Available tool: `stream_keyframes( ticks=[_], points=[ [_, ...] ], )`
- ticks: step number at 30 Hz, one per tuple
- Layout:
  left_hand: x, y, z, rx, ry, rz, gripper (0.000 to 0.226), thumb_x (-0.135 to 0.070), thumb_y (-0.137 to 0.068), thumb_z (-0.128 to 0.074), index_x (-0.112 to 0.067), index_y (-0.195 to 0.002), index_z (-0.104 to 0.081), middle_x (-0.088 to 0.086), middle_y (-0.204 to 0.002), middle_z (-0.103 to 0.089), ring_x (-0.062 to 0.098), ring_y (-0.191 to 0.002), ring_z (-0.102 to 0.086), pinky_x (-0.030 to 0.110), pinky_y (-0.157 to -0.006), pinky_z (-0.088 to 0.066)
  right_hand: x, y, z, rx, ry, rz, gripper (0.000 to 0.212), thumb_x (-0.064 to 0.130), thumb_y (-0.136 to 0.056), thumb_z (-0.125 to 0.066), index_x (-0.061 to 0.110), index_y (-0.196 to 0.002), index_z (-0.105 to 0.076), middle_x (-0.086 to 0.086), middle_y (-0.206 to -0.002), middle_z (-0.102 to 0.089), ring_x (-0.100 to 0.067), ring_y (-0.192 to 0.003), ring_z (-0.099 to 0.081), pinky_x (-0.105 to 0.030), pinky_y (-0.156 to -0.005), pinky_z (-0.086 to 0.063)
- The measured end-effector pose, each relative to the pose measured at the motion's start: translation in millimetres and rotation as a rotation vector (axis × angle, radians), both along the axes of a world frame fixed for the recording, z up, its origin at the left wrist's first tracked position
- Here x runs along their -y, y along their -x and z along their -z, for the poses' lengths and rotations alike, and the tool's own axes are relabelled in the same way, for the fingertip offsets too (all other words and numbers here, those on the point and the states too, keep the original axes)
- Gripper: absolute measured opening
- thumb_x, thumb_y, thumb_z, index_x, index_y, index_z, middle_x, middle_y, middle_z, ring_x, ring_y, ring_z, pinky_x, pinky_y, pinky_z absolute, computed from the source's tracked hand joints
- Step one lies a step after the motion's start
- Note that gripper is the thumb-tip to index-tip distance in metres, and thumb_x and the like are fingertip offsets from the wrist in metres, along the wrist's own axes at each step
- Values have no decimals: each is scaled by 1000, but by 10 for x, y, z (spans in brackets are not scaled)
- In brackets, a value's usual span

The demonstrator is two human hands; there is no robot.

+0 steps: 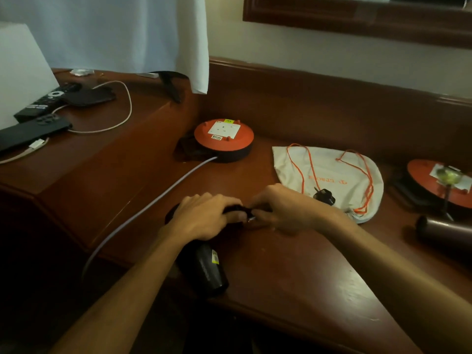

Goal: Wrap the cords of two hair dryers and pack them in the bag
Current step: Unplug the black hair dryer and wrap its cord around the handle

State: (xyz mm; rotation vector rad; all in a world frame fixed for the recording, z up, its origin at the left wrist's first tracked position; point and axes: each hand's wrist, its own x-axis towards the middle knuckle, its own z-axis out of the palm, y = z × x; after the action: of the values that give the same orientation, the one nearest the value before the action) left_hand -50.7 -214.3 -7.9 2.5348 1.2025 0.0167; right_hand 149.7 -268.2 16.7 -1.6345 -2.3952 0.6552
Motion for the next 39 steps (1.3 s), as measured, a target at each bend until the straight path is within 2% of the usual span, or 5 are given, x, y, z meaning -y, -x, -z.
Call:
stream_keyframes(
  ticks=[10, 16, 23, 33, 39],
  points=[
    [-96, 77, -34, 335, 152, -154, 22, -82, -82, -48, -73, -101, -55, -26, -118, -67, 9, -115, -61, 41, -96, -47, 235, 98, 346, -210, -484, 19, 29, 0, -96, -62, 2, -124, -69, 0, -89, -67, 0, -76, -55, -2, -64, -39],
    [-40, 114, -35, 628, 392, -65, 41, -65, -86, -61, -40, -118, -69, -2, -95, -76, 25, -86, -73, 61, -89, -54, 308, 146, 386, -510, -496, 242, 6, 13, -91, -72, 7, -89, -74, 2, -85, -75, -4, -81, -71, -16, -70, -56],
    [9, 245, -37, 857, 517, -80, 23, -27, -93, -68, -20, -114, -75, 18, -105, -73, 38, -95, -71, 38, -78, -53, 343, -202, 515, -384, -212, 211, 9, 22, -96, -67, 18, -91, -74, 1, -70, -67, -17, -61, -63, -37, -57, -53],
    [202, 98, -38, 389, 258, 35, 42, -75, -77, -65, -61, -117, -63, -26, -105, -70, -1, -99, -65, 35, -97, -50, -309, -437, 137, -49, 217, 127, 9, 16, -86, -78, 19, -77, -80, 7, -59, -69, -6, -50, -56, -21, -50, -44],
    [227, -169, -72, 127, 106, 10, 69, -76, -87, -50, -45, -146, -34, -3, -131, -64, 23, -121, -57, 36, -91, -32, -402, -309, -188, 81, 179, 86, 12, 16, -85, -74, 8, -75, -75, -14, -69, -65, -16, -58, -50, -32, -56, -40]
  ],
)
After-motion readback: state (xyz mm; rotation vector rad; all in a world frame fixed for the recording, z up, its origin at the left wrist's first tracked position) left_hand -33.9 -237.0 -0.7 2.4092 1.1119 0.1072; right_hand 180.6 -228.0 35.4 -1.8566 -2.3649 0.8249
